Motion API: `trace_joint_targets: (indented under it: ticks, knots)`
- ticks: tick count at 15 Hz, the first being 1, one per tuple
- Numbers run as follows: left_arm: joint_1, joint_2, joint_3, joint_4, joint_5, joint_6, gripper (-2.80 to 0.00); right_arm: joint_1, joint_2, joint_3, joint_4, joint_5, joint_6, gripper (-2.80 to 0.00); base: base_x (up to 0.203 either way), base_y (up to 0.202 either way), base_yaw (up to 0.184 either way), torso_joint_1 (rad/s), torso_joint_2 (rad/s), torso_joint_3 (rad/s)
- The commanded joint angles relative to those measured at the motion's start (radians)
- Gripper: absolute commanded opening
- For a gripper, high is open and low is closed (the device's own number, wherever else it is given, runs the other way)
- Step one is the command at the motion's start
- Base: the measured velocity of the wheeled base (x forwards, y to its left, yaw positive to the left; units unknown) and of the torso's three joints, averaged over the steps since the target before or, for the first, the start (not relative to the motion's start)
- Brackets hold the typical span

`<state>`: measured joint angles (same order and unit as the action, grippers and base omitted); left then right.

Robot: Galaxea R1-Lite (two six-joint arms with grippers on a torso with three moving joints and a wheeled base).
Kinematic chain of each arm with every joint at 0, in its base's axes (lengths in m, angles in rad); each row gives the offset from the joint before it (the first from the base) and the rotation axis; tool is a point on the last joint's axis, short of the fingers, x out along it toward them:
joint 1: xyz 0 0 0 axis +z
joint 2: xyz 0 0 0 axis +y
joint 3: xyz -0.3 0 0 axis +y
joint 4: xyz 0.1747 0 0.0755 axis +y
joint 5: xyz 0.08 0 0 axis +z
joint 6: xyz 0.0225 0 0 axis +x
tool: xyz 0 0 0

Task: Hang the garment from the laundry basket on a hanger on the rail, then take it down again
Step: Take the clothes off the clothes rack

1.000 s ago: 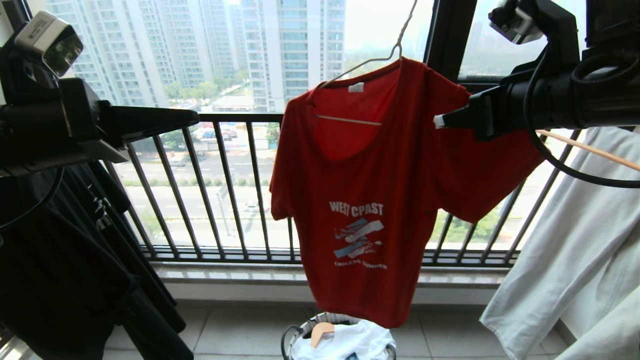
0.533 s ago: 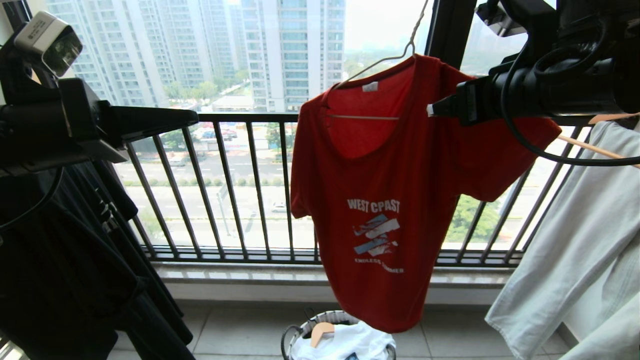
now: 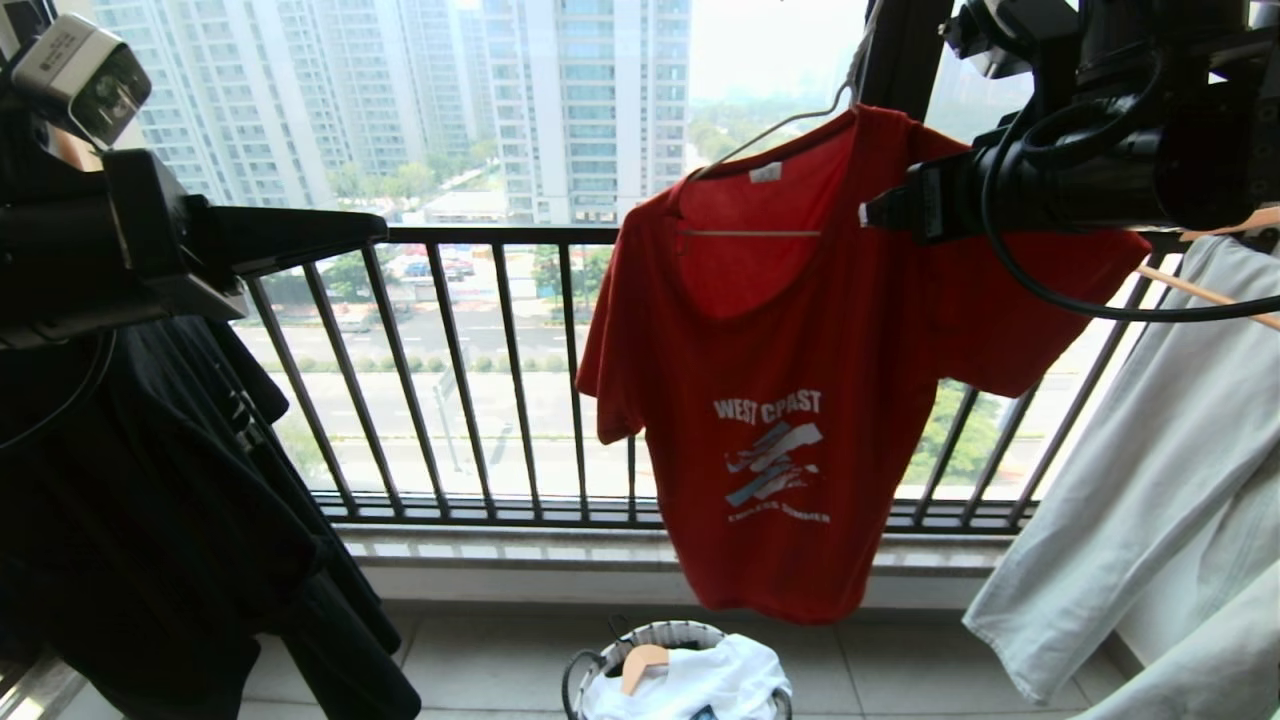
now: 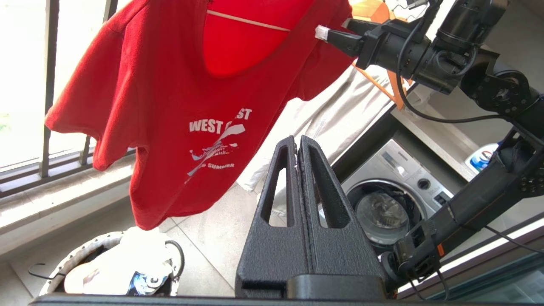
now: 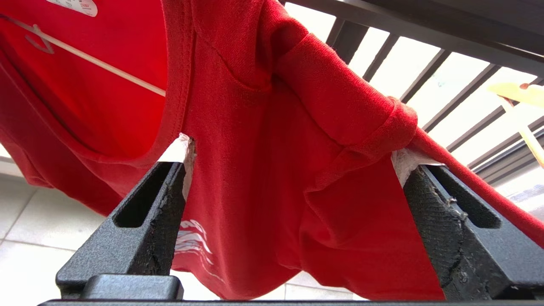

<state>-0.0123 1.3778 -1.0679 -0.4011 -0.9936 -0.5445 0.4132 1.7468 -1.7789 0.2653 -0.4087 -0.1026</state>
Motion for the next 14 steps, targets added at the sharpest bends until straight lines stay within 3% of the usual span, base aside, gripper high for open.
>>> trace_joint_targets:
  ticks: [1,14]
  knots:
    - [0.0,-0.003,0.0,-0.002,-0.005,-0.003,-2.8,-0.001,0.002,0.001,-0.001,-0.002,-0.002,-2.8,0.0,0.0,0.0,0.0,0.0,0.0]
    - [0.002,-0.011,0.002,-0.002,-0.005,-0.003,-2.8,-0.008,-0.009,-0.005,-0.024,0.001,-0.001,-2.8,0.0,0.0,0.0,0.0,0.0,0.0]
